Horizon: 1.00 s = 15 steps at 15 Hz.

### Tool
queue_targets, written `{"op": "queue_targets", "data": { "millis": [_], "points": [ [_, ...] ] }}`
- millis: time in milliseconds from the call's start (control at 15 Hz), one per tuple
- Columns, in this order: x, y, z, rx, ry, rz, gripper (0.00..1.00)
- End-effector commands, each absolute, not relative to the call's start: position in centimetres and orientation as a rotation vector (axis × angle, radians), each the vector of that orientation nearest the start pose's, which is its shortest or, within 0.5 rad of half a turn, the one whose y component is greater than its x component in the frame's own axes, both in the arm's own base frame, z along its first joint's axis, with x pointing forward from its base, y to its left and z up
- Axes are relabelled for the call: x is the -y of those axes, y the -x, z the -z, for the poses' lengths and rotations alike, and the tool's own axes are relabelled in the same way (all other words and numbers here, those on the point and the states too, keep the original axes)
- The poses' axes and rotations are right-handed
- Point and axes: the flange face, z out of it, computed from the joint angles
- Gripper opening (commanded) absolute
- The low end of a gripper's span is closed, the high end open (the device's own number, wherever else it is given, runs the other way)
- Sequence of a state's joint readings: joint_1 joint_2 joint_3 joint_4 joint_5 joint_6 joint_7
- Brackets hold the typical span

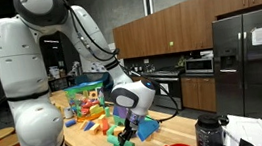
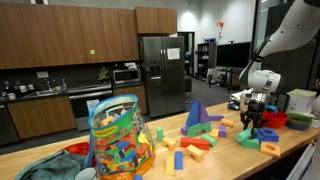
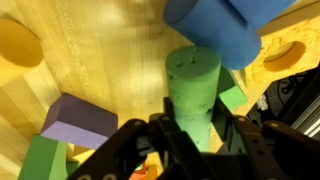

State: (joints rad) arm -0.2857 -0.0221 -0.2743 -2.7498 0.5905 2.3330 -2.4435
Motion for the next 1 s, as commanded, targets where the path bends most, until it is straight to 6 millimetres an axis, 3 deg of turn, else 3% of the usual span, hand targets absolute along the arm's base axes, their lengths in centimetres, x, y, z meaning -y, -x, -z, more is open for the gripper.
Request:
{"op": "queue_targets", "data": {
  "millis": [0, 267, 933],
  "points": [
    [17.1, -28.4, -20.6, 1.683, 2.148, 0.465, 0.16],
    [18.0, -29.7, -20.9, 1.647, 2.195, 0.496, 0.16],
    [17.9, -30.1, -21.9, 1.609, 2.279, 0.523, 0.16]
  ]
}}
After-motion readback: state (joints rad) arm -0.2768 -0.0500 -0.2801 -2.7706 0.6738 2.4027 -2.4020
